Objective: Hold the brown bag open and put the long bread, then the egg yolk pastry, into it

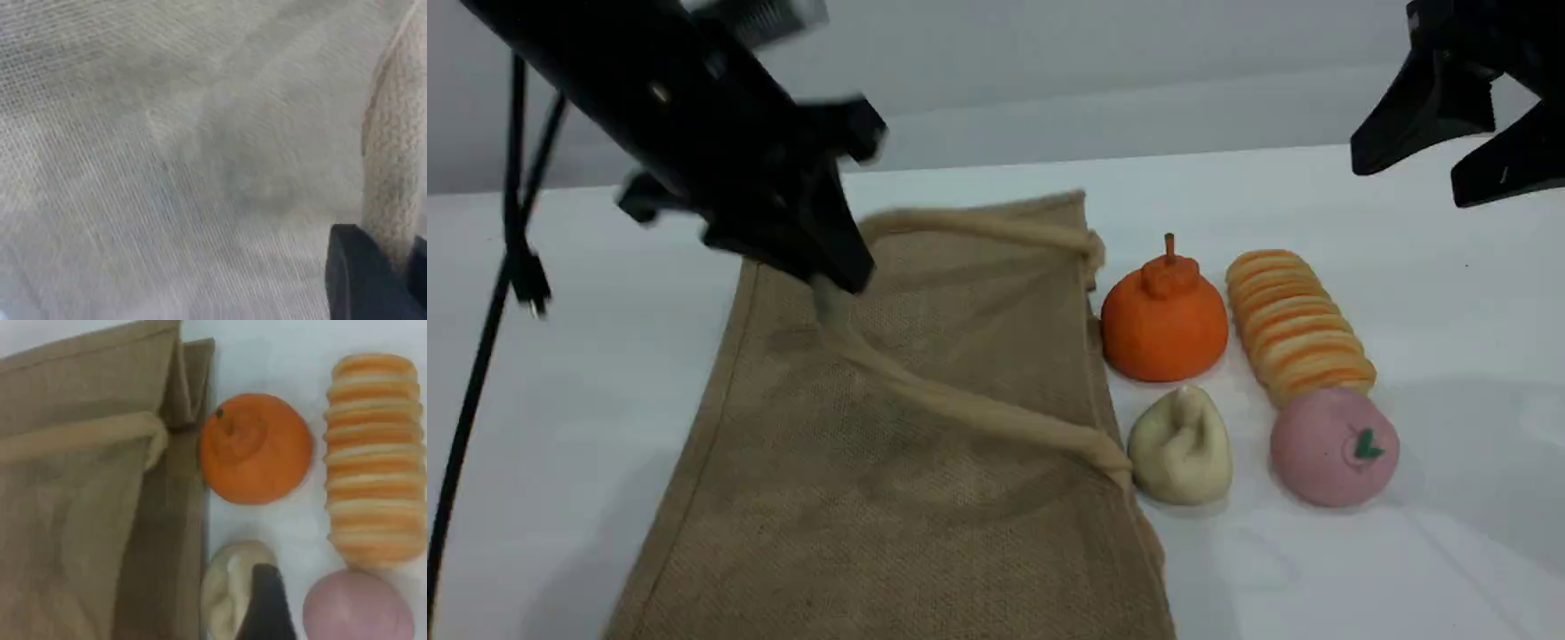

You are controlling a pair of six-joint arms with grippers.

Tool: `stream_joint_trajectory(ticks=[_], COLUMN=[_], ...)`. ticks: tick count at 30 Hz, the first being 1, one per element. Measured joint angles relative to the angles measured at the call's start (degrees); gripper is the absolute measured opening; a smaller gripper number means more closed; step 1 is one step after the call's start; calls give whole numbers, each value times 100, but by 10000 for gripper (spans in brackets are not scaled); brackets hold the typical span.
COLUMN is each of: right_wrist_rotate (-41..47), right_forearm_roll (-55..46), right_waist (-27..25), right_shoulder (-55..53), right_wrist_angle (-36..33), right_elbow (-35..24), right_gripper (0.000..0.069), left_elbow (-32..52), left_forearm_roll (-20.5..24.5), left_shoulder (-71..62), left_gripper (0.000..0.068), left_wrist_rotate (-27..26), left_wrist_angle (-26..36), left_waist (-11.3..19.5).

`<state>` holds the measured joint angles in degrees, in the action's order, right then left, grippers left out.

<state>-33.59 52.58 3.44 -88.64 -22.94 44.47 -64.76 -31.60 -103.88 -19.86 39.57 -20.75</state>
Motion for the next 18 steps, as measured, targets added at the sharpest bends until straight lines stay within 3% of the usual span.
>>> stream_joint_trajectory(ticks=[3, 10, 18], right_wrist_rotate=[0, -68, -268], right_forearm_roll=[0, 0, 0], right_waist=[0, 0, 0], right_shoulder=[0, 0, -108], right_wrist_angle=[39, 38, 38], right_elbow=[0, 0, 0], right_gripper=[476, 476, 476], left_elbow=[0, -201, -1283], left_forearm_roll=[377, 907, 1535], left_shoulder=[487, 1171, 1166], left_gripper=[86, 86, 86], left_wrist_rotate=[88, 109, -624], left_wrist_angle=[464, 809, 1825], left_waist=[0, 0, 5])
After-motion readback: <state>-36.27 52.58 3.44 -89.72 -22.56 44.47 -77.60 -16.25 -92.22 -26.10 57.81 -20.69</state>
